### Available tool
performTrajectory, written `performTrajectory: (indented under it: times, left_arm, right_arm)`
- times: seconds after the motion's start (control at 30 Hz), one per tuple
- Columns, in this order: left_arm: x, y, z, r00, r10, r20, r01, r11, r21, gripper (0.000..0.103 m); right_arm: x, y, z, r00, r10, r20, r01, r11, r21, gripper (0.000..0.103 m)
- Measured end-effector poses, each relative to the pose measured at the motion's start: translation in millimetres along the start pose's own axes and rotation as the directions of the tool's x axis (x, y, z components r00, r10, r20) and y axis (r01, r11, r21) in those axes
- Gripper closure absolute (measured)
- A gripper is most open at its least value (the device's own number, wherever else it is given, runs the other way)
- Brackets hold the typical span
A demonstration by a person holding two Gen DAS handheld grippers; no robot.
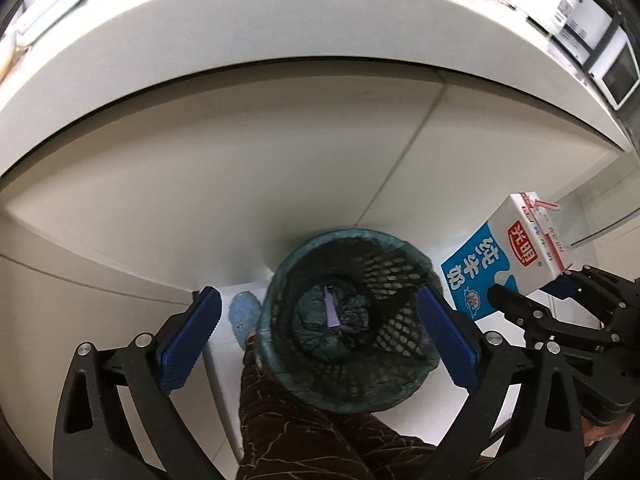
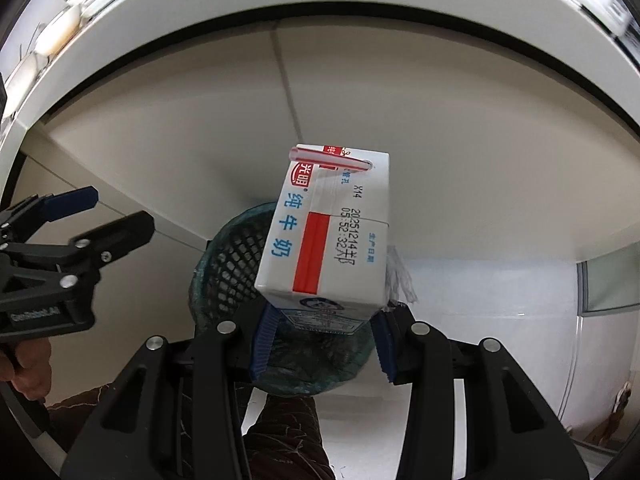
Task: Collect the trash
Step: 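Open the left tool to drop the stick in the bin while the right tool drops the carton, then raise both open tools back over the counter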
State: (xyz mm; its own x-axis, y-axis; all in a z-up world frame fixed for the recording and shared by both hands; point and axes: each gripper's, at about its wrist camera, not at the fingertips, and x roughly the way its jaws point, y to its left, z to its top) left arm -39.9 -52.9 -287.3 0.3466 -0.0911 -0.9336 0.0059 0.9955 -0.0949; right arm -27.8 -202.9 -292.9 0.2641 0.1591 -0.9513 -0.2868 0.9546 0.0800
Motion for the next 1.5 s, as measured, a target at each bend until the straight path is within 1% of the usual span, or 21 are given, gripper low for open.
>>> performTrajectory:
  times: [0.27,0.53,0.6,0.67,0.7,0.77,0.8,0.87,0.93,1.07,1.17,1.33,1.5]
  left_arm:
    - [-3.5,30.6,-5.9,1.0,0.016,-0.008,-0.017,0.999,-0.047,0.007]
    - [1.7,38.9,-7.7,0.999,0.036,-0.025,-0.037,0.997,-0.065,0.007]
    - [3.7,38.2,-8.0,0.999,0.038,-0.03,-0.04,0.998,-0.057,0.007]
    - [4.9,38.0,-8.2,0.999,0.036,-0.035,-0.038,0.998,-0.048,0.007]
    - [6.6,37.1,-7.9,0.999,0.034,-0.041,-0.036,0.998,-0.044,0.007]
    - [8.2,37.4,-7.1,0.998,0.032,-0.047,-0.034,0.998,-0.044,0.007]
    - [7.9,36.7,-6.5,0.998,0.032,-0.048,-0.034,0.999,-0.041,0.007]
    - [7.4,34.5,-5.1,0.999,0.029,-0.044,-0.03,0.999,-0.032,0.007]
    - [4.0,31.4,-2.9,0.999,0.023,-0.038,-0.024,0.999,-0.024,0.007]
    - [-12.2,27.7,4.2,1.0,0.018,-0.017,-0.019,0.999,-0.028,0.007]
    - [-30.9,30.1,12.7,1.0,0.014,0.009,-0.013,0.999,-0.042,0.007]
    - [-69.3,30.7,29.7,0.997,0.019,0.07,-0.015,0.998,-0.056,0.007]
    - [-108.1,32.4,50.9,0.992,0.005,0.127,0.006,0.996,-0.088,0.007]
  right_arm:
    - [19.4,18.6,11.0,0.999,0.021,-0.028,-0.023,0.998,-0.058,0.063]
    - [39.6,26.0,7.0,0.997,0.009,-0.072,-0.015,0.997,-0.079,0.063]
    - [41.7,23.9,6.9,0.997,0.006,-0.079,-0.012,0.997,-0.078,0.058]
    - [42.9,23.9,4.8,0.997,0.0,-0.079,-0.006,0.997,-0.079,0.047]
    - [43.4,24.5,4.1,0.997,-0.003,-0.077,-0.003,0.997,-0.077,0.043]
    - [45.4,31.0,3.0,0.997,-0.011,-0.077,0.005,0.997,-0.076,0.028]
    - [45.1,36.0,2.8,0.997,-0.027,-0.075,0.021,0.997,-0.079,0.025]
    - [41.8,33.2,4.7,0.997,-0.052,-0.058,0.047,0.996,-0.079,0.02]
    - [27.3,25.0,4.2,0.997,-0.068,-0.047,0.065,0.995,-0.071,0.016]
    - [-0.7,4.1,7.4,0.994,-0.104,-0.014,0.103,0.993,-0.06,0.012]
    - [-18.4,-3.9,15.5,0.993,-0.118,0.012,0.118,0.992,-0.053,0.012]
    - [-63.8,-13.7,29.4,0.993,-0.102,0.053,0.103,0.994,-0.022,0.012]
    - [-99.9,-19.3,46.0,0.99,-0.087,0.112,0.087,0.996,0.002,0.012]
